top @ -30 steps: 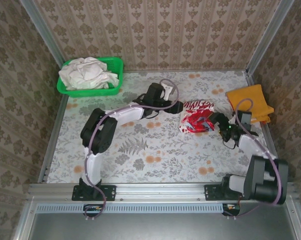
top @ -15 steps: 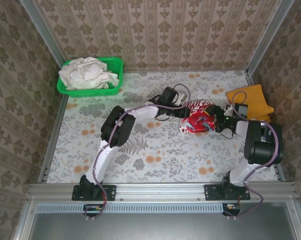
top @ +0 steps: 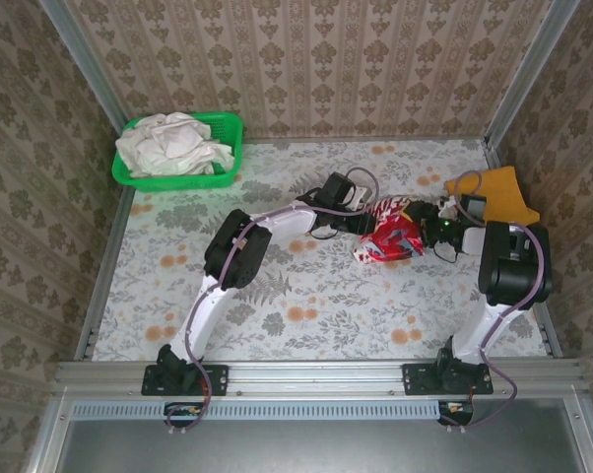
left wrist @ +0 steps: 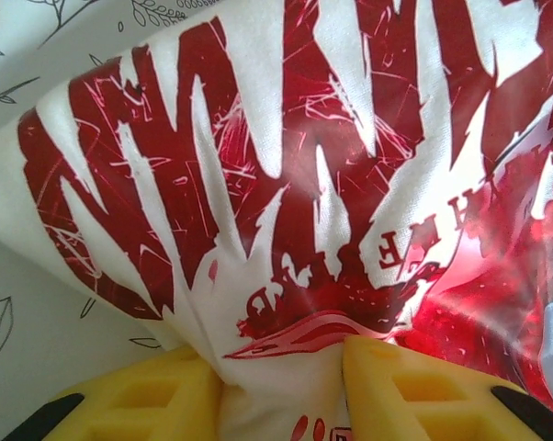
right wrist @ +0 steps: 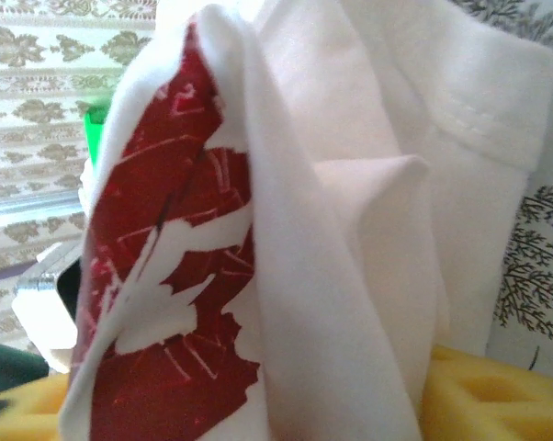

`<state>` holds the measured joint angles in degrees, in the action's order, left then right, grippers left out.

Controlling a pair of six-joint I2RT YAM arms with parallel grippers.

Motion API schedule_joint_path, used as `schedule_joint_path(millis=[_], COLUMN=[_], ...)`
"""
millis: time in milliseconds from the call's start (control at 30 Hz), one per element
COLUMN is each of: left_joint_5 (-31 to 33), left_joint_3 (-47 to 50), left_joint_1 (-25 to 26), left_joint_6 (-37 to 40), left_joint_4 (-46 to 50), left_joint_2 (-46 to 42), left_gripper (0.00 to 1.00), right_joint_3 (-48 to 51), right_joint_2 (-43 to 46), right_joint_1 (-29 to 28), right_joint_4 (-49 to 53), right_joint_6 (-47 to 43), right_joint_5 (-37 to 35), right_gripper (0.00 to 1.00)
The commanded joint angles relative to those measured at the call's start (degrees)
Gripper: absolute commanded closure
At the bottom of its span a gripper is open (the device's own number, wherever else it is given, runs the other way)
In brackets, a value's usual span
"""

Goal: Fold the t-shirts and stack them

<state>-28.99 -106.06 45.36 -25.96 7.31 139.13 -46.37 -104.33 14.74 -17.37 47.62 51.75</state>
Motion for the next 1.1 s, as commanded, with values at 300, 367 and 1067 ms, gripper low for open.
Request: schedule_joint_path(millis=[300,367,1067], left_joint_5=[10.0,14.6,16.8], left_joint_3=[22.3,28.9,51.3], left_joint_1=[-0.5,-0.6,-4.5], left_joint_6=[3.1,6.0,12.2], left_joint_4=[-17.6,-20.0,-28.5], left_joint_2=[-16.6,-22.5,-38.4], left_gripper=[0.00,0.00,0.00], right_joint_3=[-10.1,-15.1,-73.3], right_joint_2=[2.2,3.0,-12.9], right_joint_1=[0.3,0.3,11.5], right_joint_4=[25.2,35.2,89.9], right_joint_6=[-19.7,-28.0,-64.6], right_joint_5=[-4.5,-8.1,-11.2], right_gripper=[1.00,1.00,1.00])
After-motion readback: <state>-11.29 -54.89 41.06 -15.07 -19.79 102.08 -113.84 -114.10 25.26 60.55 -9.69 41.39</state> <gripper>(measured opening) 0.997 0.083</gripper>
